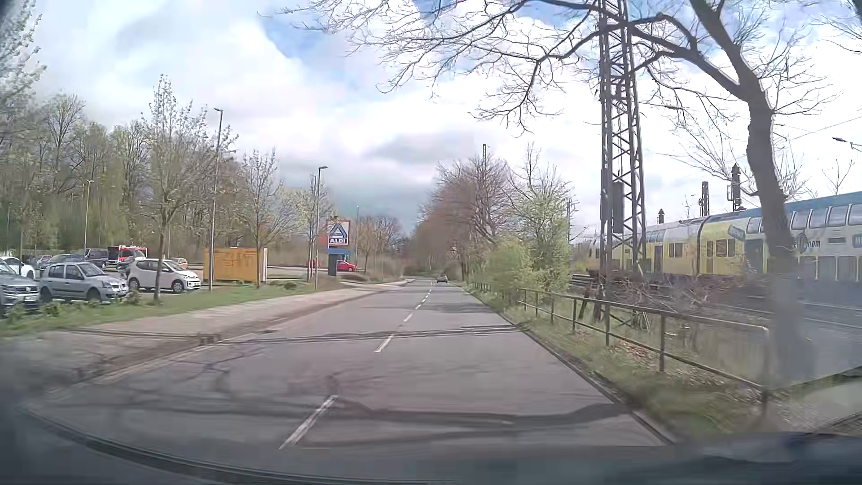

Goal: Follow the waypoints while adhering to traffic rules and regulations

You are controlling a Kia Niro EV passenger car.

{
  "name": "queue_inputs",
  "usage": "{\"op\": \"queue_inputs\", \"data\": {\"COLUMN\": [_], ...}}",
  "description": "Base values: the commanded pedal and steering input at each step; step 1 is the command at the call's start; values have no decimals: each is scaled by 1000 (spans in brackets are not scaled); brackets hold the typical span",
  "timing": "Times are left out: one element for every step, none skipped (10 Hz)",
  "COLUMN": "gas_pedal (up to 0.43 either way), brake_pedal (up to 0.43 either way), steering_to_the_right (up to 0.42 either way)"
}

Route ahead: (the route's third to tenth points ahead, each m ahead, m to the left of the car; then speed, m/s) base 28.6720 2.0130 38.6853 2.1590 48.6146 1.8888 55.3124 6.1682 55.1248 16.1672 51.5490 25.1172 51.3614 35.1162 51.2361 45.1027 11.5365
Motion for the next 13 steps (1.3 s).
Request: {"op": "queue_inputs", "data": {"gas_pedal": [0,0,0,0,0,0,0,0,0,0,0,0,0], "brake_pedal": [79,55,67,98,134,159,165,171,201,226,238,244,244], "steering_to_the_right": [-2,-2,-3,-3,-4,-6,-7,-7,-7,-5,-5,-5,-5]}}
